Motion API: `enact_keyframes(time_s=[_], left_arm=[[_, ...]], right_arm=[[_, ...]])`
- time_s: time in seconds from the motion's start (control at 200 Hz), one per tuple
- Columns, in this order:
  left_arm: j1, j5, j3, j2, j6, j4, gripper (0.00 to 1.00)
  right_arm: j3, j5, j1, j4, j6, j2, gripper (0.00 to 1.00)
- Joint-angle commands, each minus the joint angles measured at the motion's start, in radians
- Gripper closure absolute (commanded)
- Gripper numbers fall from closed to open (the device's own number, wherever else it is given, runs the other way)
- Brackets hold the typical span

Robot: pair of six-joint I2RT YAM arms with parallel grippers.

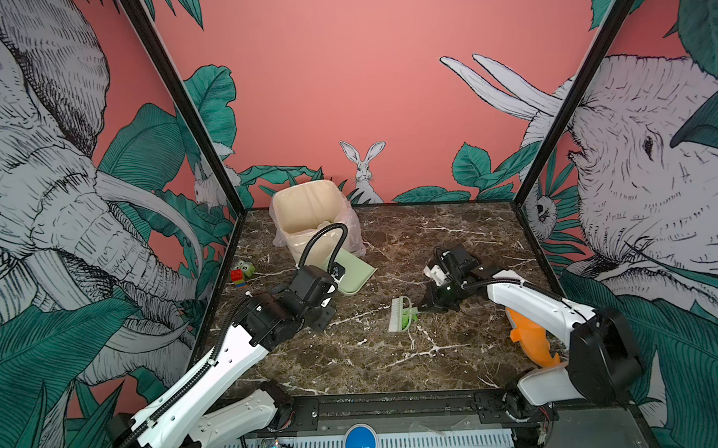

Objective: Sweep away the paper scraps from the table
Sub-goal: 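Set the dustpan by the green scrap while the right gripper positions the brush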

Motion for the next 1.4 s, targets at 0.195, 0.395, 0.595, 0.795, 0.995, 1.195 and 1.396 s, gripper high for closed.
enact_keyframes(time_s=[0.195, 0.395, 0.595, 0.795, 0.995, 1.195, 1.396], left_arm=[[-0.047, 0.053, -0.035, 0.037, -0.047, 0.042, 0.89], [-0.111, 0.103, -0.069, 0.096, -0.071, 0.081, 0.89], [-0.181, 0.146, -0.121, 0.156, -0.106, 0.123, 0.89], [-0.259, 0.167, -0.134, 0.227, -0.119, 0.136, 0.89], [-0.284, 0.21, -0.143, 0.288, -0.126, 0.169, 0.89], [-0.294, 0.221, -0.138, 0.331, -0.123, 0.19, 0.89], [-0.318, 0.219, -0.13, 0.376, -0.112, 0.19, 0.89]], right_arm=[[0.04, 0.044, -0.102, -0.28, -0.168, -0.137, 1.0], [0.193, 0.149, -0.106, -0.477, -0.28, -0.158, 1.0], [0.282, 0.272, -0.118, -0.59, -0.371, -0.141, 1.0], [0.292, 0.351, -0.118, -0.604, -0.413, -0.103, 1.0], [0.381, 0.449, -0.119, -0.648, -0.457, -0.049, 1.0], [0.421, 0.469, -0.114, -0.67, -0.494, 0.011, 1.0], [0.414, 0.501, -0.097, -0.672, -0.509, 0.042, 1.0]])
